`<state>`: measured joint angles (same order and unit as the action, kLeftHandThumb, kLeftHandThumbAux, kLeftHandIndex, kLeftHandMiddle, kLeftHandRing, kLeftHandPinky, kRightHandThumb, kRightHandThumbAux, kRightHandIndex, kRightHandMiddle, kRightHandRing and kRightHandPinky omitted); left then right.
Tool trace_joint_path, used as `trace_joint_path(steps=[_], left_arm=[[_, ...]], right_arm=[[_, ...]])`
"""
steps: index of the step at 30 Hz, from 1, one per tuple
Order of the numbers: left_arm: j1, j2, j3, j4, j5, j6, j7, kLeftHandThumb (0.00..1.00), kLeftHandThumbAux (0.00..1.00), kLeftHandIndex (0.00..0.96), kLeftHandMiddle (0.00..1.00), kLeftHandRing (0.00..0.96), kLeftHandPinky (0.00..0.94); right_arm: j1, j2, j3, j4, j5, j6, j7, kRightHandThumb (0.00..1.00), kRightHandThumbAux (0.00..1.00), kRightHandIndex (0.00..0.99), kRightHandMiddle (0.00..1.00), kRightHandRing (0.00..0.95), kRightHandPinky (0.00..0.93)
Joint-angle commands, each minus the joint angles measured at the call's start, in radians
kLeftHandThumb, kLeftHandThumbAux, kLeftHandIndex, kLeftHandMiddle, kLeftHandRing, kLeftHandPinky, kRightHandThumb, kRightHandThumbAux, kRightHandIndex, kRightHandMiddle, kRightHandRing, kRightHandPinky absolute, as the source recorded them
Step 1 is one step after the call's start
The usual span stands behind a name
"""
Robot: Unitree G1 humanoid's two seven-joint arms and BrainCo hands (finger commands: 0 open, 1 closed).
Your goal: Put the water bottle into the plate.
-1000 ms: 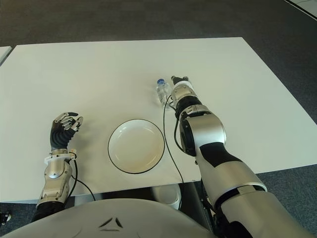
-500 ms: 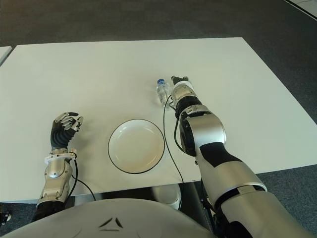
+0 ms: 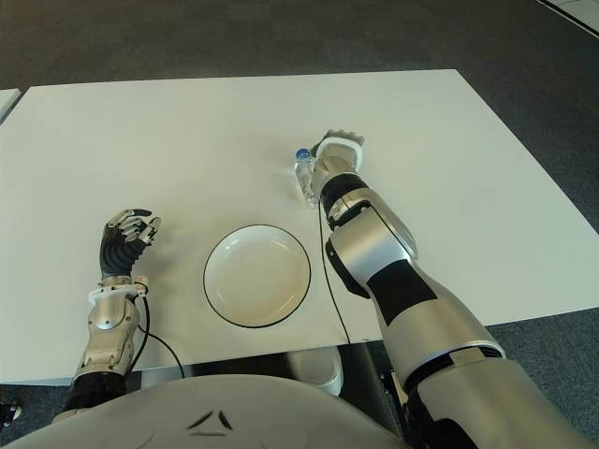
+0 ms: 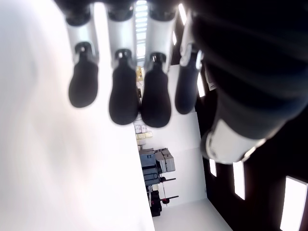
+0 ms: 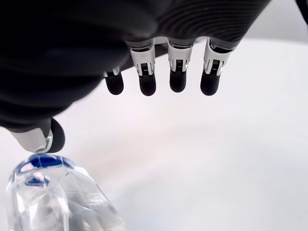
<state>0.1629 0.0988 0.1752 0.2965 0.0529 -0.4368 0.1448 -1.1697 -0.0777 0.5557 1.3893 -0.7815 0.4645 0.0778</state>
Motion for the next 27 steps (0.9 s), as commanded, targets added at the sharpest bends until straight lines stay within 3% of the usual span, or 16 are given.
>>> trace_joint_path(steps=[1, 13, 27], left_arm=[[-0.01, -0.003, -0.004, 0.024, 0.014, -0.005, 0.011, 0.705, 0.718, 0.435, 0.723, 0.709, 0.684], [-0.024, 0.002, -0.003, 0.049, 0.004, -0.012, -0.003, 0.705, 0.718, 0.436, 0.717, 0.7, 0.665], [-0.036, -0.012, -0.002, 0.067, 0.011, -0.035, 0.015, 0.706, 0.717, 0.437, 0.719, 0.701, 0.678]], right_arm=[[-0.009, -0.01, 0.035, 0.003, -0.019, -0.009, 0.042, 0.045, 0.307, 0.0, 0.0, 0.0, 0.0], [-0.03, -0.009, 0.06, -0.006, -0.008, -0.013, 0.066, 0.001, 0.314, 0.0, 0.0, 0.0, 0.0], [-0.018, 0.004, -0.038, -0.032, 0.086, -0.009, -0.027, 0.012, 0.318, 0.0, 0.0, 0.0, 0.0]])
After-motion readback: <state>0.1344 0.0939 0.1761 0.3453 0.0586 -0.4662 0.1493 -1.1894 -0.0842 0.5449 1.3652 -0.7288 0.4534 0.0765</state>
